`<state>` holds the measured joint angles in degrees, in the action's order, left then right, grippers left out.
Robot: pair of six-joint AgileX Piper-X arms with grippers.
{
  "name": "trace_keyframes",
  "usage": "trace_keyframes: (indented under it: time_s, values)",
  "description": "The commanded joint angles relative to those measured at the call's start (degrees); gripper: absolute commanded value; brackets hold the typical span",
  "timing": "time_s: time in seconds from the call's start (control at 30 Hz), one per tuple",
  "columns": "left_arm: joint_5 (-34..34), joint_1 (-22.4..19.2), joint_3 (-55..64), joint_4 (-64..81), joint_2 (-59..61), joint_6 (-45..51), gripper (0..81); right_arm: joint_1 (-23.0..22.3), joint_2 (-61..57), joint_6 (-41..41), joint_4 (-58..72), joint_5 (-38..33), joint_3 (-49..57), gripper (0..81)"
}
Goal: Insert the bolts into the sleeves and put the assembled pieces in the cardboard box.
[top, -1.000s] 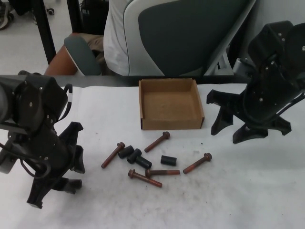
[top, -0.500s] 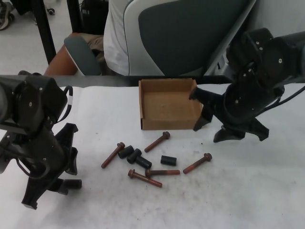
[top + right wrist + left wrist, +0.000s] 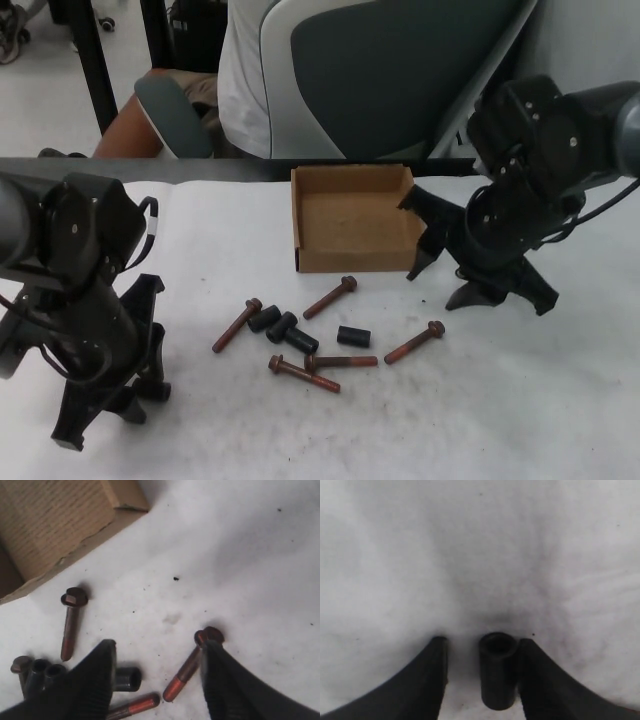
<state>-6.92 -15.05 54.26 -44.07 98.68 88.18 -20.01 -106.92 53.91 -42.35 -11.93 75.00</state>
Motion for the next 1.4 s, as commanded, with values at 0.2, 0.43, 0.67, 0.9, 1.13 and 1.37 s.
trace_keyframes:
  time_s: [0.2, 0.43, 0.67, 0.9, 1.13, 1.37]
  values:
    - [1.7, 0.4, 0.4, 0.8, 1.3, 0.6, 42.6, -2.3, -2.2, 5.8, -0.4, -0.8, 0.2, 48.9]
    - [2.7, 1.1, 0.4, 5.0, 2.0, 0.6, 42.6, -3.1, -3.3, 8.0, -0.4, 0.5, 0.2, 48.9]
    - [2.5, 1.3, 0.4, 6.6, 2.1, 0.6, 42.6, -3.1, -4.3, 9.7, -0.8, 0.5, 0.2, 48.9]
    - [0.8, 1.3, 0.4, 5.1, 2.1, 0.6, 42.6, -3.8, -5.3, 11.3, -2.1, 0.1, 0.2, 48.9]
    - [-0.1, 1.2, 0.3, 3.9, 2.1, 0.6, 42.6, -3.9, -6.0, 11.7, -2.0, 2.5, 0.2, 48.9]
    - [-0.1, 1.2, 0.3, 3.9, 2.1, 0.6, 42.6, -3.8, -6.0, 11.7, -1.9, 5.7, 0.2, 48.9]
